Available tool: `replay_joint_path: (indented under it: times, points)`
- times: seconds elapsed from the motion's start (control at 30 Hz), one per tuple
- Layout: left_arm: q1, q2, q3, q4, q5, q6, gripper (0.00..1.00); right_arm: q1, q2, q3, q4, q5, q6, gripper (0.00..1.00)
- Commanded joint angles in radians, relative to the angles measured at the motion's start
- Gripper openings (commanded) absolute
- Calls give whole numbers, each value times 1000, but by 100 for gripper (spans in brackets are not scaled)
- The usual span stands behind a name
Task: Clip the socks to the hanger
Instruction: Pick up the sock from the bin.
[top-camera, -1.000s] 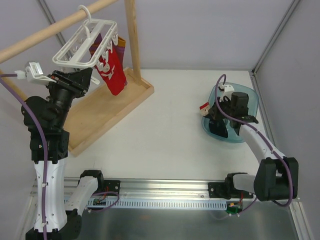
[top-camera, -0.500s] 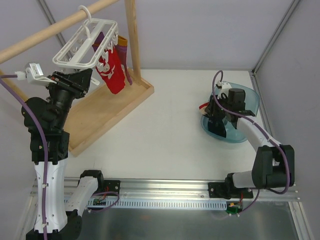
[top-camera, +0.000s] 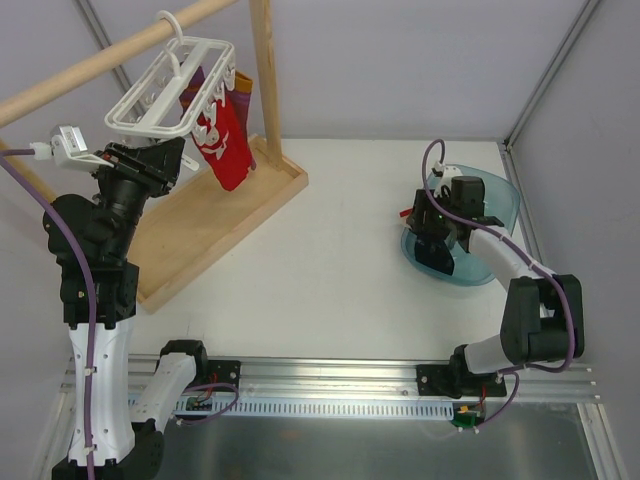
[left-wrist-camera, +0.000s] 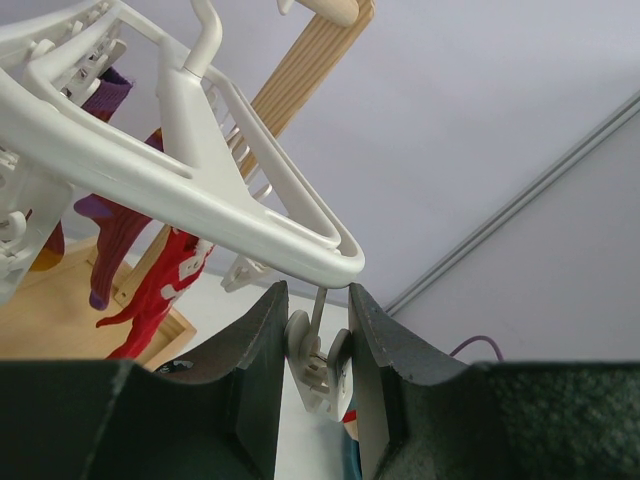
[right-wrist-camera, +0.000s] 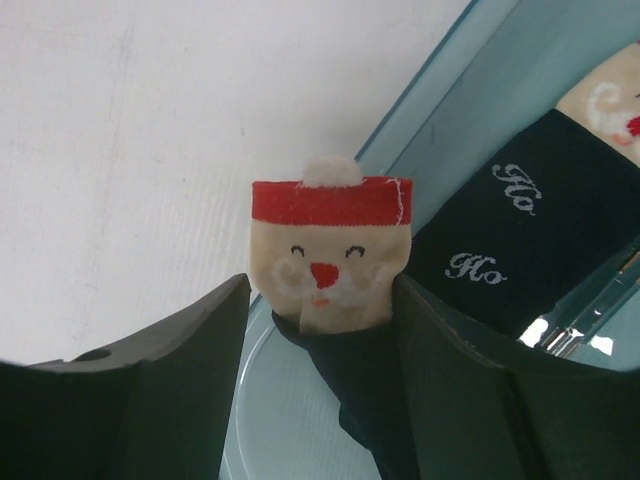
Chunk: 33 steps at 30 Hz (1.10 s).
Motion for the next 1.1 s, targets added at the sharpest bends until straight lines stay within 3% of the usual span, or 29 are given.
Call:
replay_joint_path:
  times: [0.0, 0.4, 0.7, 1.07]
  points:
    - [-4, -12, 5, 19, 26, 15, 2, 5, -48, 18, 14, 72, 34, 64]
    - [-5, -18, 4, 20, 18, 27, 2, -57, -49, 29, 31, 56, 82, 70]
    - [-5, -15, 4, 20, 20, 26, 2, -114, 1, 15, 155, -199, 80, 70]
    - [-4, -12, 7, 20, 20, 29, 2, -113, 110, 57, 122, -174, 57, 68]
